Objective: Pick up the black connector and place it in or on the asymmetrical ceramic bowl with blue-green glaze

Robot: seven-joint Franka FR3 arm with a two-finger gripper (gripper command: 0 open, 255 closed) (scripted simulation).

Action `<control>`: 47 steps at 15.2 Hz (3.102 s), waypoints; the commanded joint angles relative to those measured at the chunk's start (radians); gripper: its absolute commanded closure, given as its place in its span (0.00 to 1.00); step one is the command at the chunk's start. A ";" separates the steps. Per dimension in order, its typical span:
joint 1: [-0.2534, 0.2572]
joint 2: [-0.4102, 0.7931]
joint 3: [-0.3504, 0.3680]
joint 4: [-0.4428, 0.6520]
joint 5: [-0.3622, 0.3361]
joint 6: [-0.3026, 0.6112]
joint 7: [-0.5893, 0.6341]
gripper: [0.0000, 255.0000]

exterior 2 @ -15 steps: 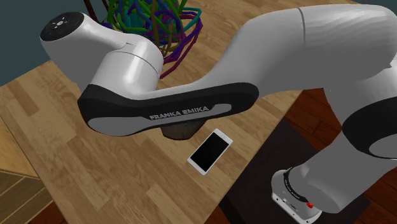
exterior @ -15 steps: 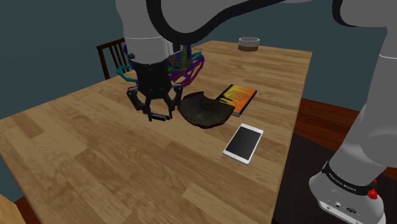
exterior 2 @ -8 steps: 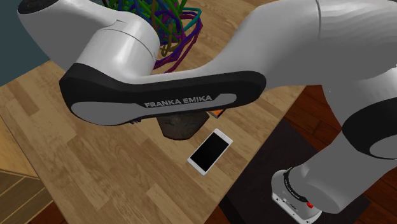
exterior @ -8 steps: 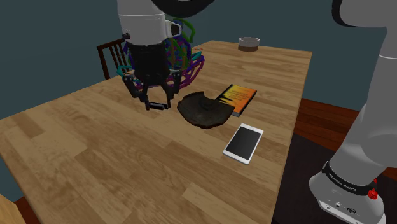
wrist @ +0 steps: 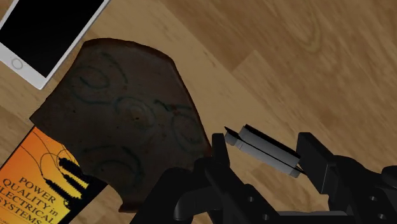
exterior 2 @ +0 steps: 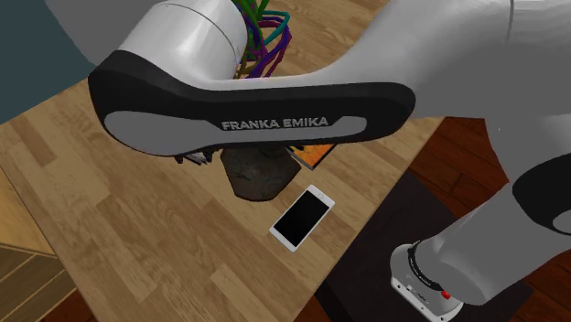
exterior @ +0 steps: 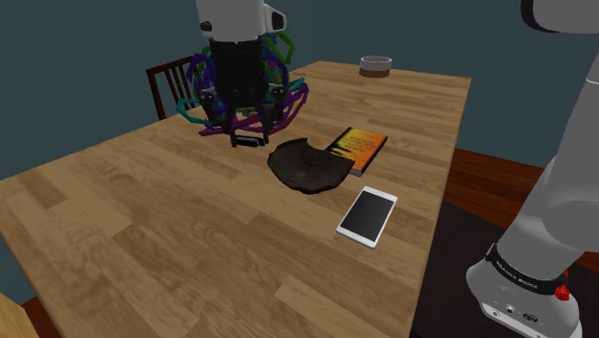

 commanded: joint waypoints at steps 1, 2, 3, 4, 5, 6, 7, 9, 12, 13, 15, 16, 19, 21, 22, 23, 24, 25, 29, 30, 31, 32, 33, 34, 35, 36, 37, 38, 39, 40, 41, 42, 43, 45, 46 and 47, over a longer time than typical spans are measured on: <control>-0.050 -0.090 -0.010 -0.090 0.060 0.022 -0.060 1.00; -0.071 -0.131 -0.022 -0.130 0.088 0.030 -0.094 1.00; -0.088 -0.171 -0.036 -0.167 0.114 0.037 -0.128 1.00; -0.103 -0.210 -0.051 -0.202 0.138 0.042 -0.162 1.00; -0.116 -0.246 -0.068 -0.235 0.160 0.045 -0.196 1.00; -0.127 -0.281 -0.086 -0.267 0.180 0.048 -0.229 1.00; -0.136 -0.314 -0.105 -0.298 0.197 0.049 -0.262 1.00; -0.146 -0.364 -0.137 -0.357 0.221 0.063 -0.313 1.00; -0.144 -0.366 -0.136 -0.399 0.223 0.103 -0.314 1.00; -0.143 -0.366 -0.135 -0.413 0.224 0.117 -0.314 1.00; -0.142 -0.366 -0.133 -0.439 0.224 0.144 -0.314 1.00; -0.142 -0.365 -0.132 -0.452 0.225 0.157 -0.314 1.00; -0.141 -0.362 -0.129 -0.489 0.224 0.197 -0.314 1.00; -0.140 -0.358 -0.126 -0.513 0.224 0.224 -0.313 1.00; -0.140 -0.356 -0.125 -0.524 0.223 0.237 -0.312 1.00; -0.140 -0.356 -0.125 -0.524 0.223 0.237 -0.312 1.00; -0.140 -0.356 -0.125 -0.524 0.223 0.237 -0.312 1.00; -0.140 -0.356 -0.125 -0.524 0.223 0.237 -0.312 1.00; -0.140 -0.356 -0.125 -0.524 0.223 0.237 -0.312 1.00; -0.140 -0.356 -0.125 -0.524 0.223 0.237 -0.312 1.00; -0.140 -0.356 -0.125 -0.524 0.223 0.237 -0.312 0.00; -0.140 -0.356 -0.125 -0.524 0.223 0.237 -0.312 0.00; -0.140 -0.356 -0.125 -0.524 0.223 0.237 -0.312 0.00; -0.140 -0.356 -0.125 -0.524 0.223 0.237 -0.312 0.00; -0.140 -0.356 -0.125 -0.524 0.223 0.237 -0.312 0.00; -0.140 -0.356 -0.125 -0.524 0.223 0.237 -0.312 0.00; -0.141 -0.362 -0.129 -0.495 0.225 0.203 -0.314 0.00; -0.142 -0.366 -0.132 -0.465 0.225 0.170 -0.315 0.00; -0.143 -0.368 -0.134 -0.434 0.225 0.136 -0.315 0.00; -0.144 -0.369 -0.136 -0.408 0.225 0.110 -0.315 0.00; -0.143 -0.369 -0.136 -0.408 0.225 0.110 -0.315 0.00; -0.144 -0.369 -0.136 -0.408 0.225 0.110 -0.315 0.00; -0.144 -0.369 -0.136 -0.408 0.225 0.110 -0.315 0.00; -0.144 -0.369 -0.136 -0.408 0.225 0.110 -0.315 0.00; -0.144 -0.369 -0.136 -0.408 0.225 0.110 -0.315 0.00; -0.144 -0.369 -0.136 -0.408 0.225 0.110 -0.315 0.00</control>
